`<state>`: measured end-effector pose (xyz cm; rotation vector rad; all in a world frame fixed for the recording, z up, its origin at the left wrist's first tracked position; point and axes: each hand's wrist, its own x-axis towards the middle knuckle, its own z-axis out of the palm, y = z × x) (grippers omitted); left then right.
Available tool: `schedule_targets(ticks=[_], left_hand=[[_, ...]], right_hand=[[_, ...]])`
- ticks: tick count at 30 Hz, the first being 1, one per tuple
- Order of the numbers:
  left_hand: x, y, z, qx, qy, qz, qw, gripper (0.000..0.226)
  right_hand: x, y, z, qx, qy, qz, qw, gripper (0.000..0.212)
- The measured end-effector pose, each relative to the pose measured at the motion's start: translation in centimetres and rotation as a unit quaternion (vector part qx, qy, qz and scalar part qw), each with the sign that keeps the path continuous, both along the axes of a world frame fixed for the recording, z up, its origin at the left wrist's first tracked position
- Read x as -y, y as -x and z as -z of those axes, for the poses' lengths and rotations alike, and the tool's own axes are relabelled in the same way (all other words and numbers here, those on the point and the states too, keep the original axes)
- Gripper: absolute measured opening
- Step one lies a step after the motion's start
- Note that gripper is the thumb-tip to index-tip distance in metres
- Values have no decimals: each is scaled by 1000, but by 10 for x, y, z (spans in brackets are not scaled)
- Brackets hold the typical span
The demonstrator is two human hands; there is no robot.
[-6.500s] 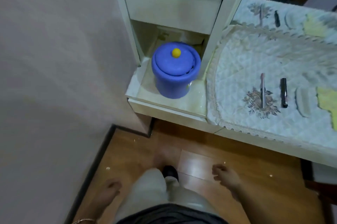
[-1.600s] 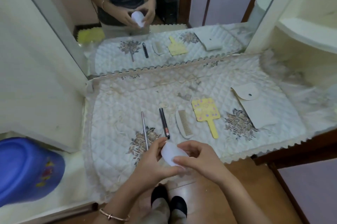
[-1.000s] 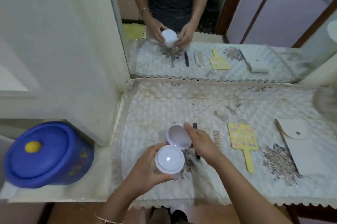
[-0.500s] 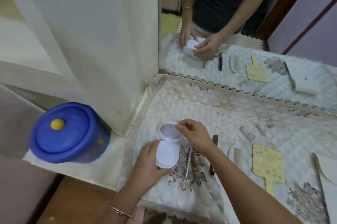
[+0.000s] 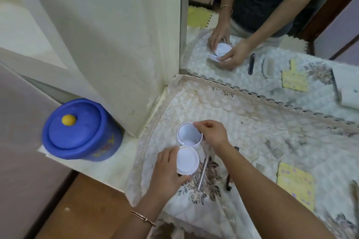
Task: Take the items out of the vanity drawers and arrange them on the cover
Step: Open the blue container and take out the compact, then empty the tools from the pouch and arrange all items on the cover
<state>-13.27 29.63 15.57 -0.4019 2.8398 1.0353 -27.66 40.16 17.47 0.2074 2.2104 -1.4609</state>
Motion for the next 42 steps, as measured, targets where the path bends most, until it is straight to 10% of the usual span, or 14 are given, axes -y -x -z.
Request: schedule_targets(ticks=[16,22,29,42], left_hand=[[7,-7,-23,-71,-50,-11,996,69],[-13,20,-61,-76,-153,16,985,30],[-62,51,-83,-16,-463,-61,884,17],[-66,96,-100,-57,-536,-146,829,12]], right_hand=[[-34,-75,3,-74,-234,-70,967,22],[-49,-80,-26,-80,-139,-26,987,23],[-85,-100,-60,-130,-72,-12,989,26],[-122,-133,-50,-113,-144,37,982,22]])
